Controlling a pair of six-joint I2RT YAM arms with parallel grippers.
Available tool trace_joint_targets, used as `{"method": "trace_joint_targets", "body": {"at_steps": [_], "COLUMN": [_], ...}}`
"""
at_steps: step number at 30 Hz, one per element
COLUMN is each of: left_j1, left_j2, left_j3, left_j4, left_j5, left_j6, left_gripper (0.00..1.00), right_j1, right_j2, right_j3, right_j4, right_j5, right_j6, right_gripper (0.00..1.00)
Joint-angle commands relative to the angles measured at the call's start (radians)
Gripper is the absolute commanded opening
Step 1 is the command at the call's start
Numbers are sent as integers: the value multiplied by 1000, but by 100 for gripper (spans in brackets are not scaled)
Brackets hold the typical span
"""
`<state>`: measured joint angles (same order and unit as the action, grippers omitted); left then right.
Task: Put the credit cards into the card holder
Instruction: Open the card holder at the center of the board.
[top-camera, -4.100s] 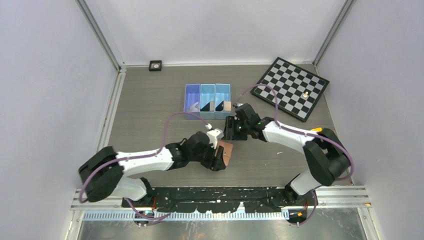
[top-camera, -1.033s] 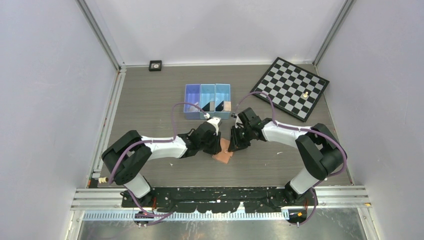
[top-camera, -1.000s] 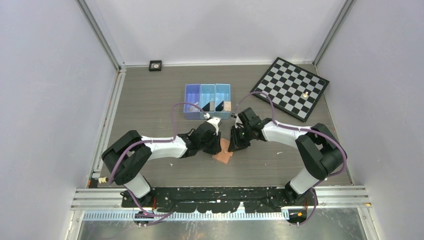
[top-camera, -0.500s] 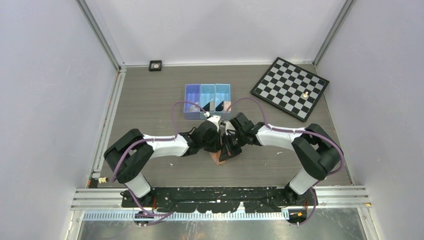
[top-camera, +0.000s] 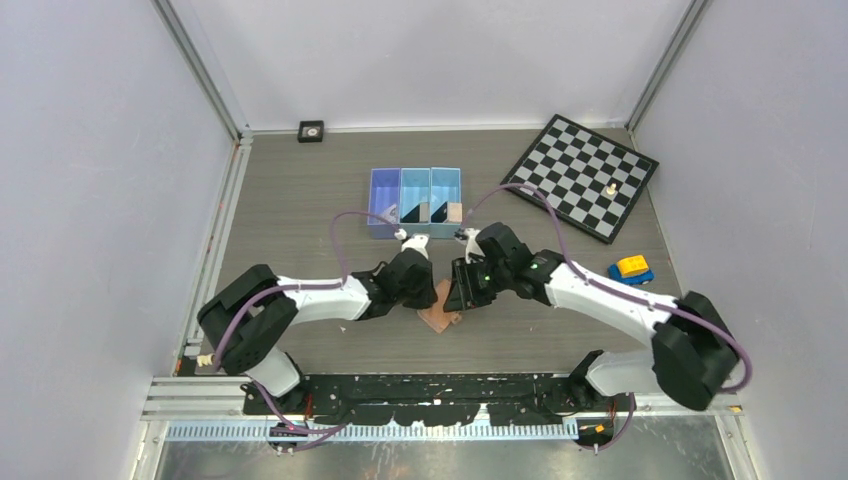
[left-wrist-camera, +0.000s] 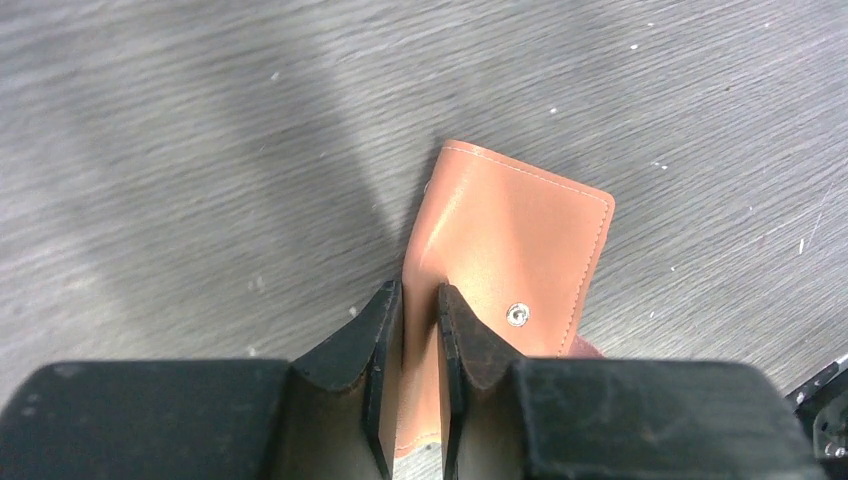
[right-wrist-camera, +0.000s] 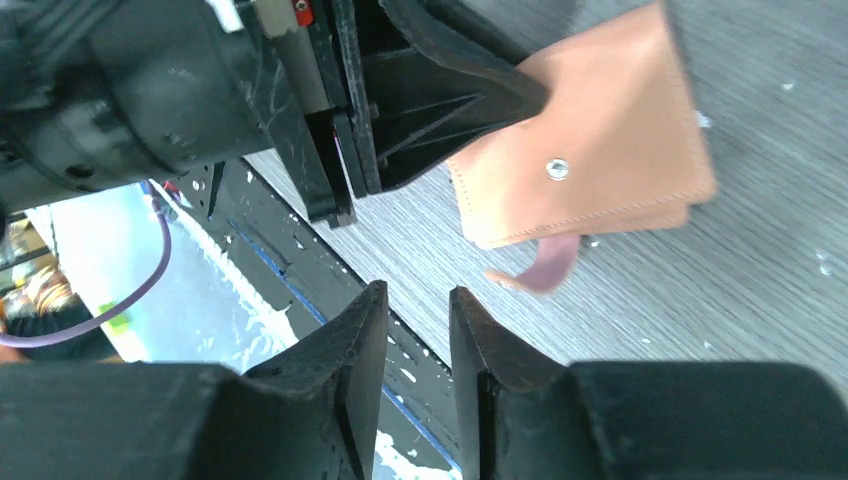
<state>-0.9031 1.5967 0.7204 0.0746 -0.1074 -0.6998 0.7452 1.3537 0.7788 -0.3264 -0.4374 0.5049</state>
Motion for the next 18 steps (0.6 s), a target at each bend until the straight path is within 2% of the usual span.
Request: {"method": "trace_joint_targets", "body": {"at_steps": [1, 3, 5, 9, 13, 18], "left_j1": [1, 1, 0, 0, 0, 0], "left_j2": [-47, -93, -140, -212, -247, -268], "left_j3": [-116, -154, -182, -173, -145, -128], "left_j4": [-140, -87, -57, -101, -161, -198], "left_j5": [-55, -22, 7, 24, 19, 7], "left_j6": [-112, -155, -179, -179, -137, -100], "left_gripper": [0, 4, 12, 28, 38, 46], "right_j1": [11, 10, 10, 33, 124, 222], "right_j2": [-127, -168, -216, -298, -292, -183], "right_j3": [-26, -41, -75, -163, -172, -137], "right_j4": [-63, -74, -49, 38, 49, 68], "right_j5": [197, 244, 266, 283, 377, 507], "right_j6": [108, 185, 281, 442, 523, 585], "right_gripper": [39, 46, 54, 64, 67, 67]}}
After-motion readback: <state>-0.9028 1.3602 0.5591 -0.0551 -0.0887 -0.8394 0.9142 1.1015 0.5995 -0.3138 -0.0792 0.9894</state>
